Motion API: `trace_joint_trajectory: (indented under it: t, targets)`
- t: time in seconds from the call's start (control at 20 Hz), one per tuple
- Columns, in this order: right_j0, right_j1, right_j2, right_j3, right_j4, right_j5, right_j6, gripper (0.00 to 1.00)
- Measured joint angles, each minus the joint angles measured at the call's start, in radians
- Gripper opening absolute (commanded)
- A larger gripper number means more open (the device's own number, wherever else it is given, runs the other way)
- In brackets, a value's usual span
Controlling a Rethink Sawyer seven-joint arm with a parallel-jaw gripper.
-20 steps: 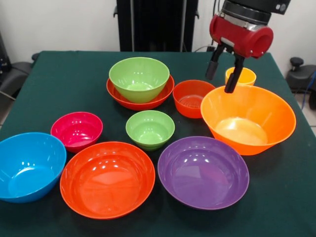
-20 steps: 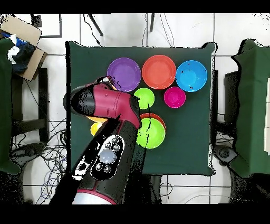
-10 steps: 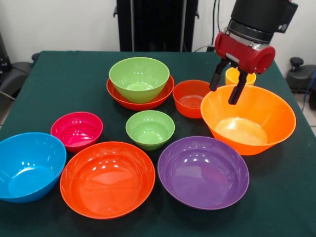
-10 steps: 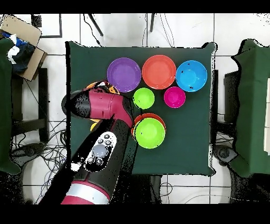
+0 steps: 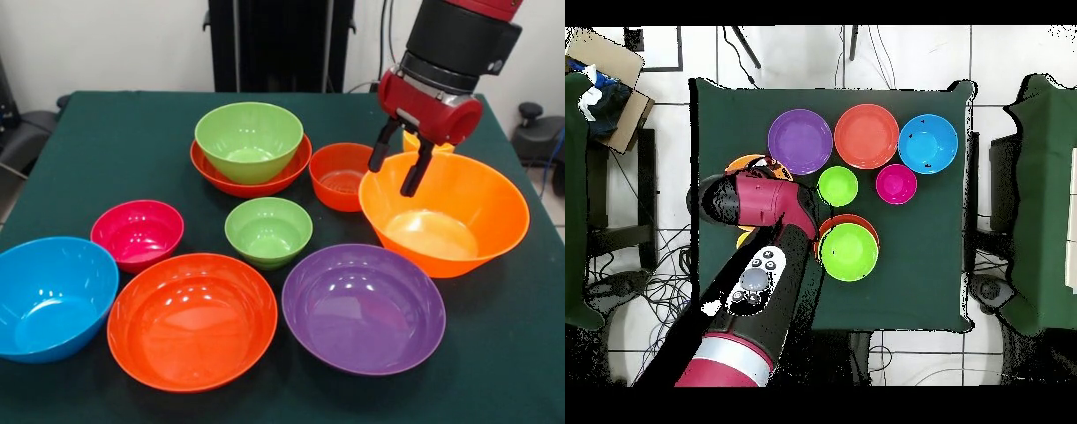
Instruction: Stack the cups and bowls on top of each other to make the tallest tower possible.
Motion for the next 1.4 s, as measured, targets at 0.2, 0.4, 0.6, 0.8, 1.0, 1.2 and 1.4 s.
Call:
trace_joint_trajectory:
  t: [0.2, 0.4, 0.6, 0.8, 1.0, 1.2, 1.4]
  targets:
    - [-0.003, -0.003, 0.0, 0.006, 0.0, -0.026, 0.0, 1.0]
    - [-0.012, -0.01, 0.0, 0.022, 0.0, -0.053, 0.0, 1.0]
    - [-0.018, -0.015, 0.0, 0.038, 0.0, -0.077, 0.0, 1.0]
    - [-0.019, -0.022, 0.0, 0.059, -0.016, -0.111, 0.0, 1.0]
    - [-0.019, -0.026, 0.0, 0.071, -0.031, -0.123, 0.0, 1.0]
    - [-0.018, -0.024, -0.001, 0.074, -0.037, -0.123, 0.0, 1.0]
    - [-0.016, -0.022, -0.001, 0.074, -0.037, -0.123, 0.0, 1.0]
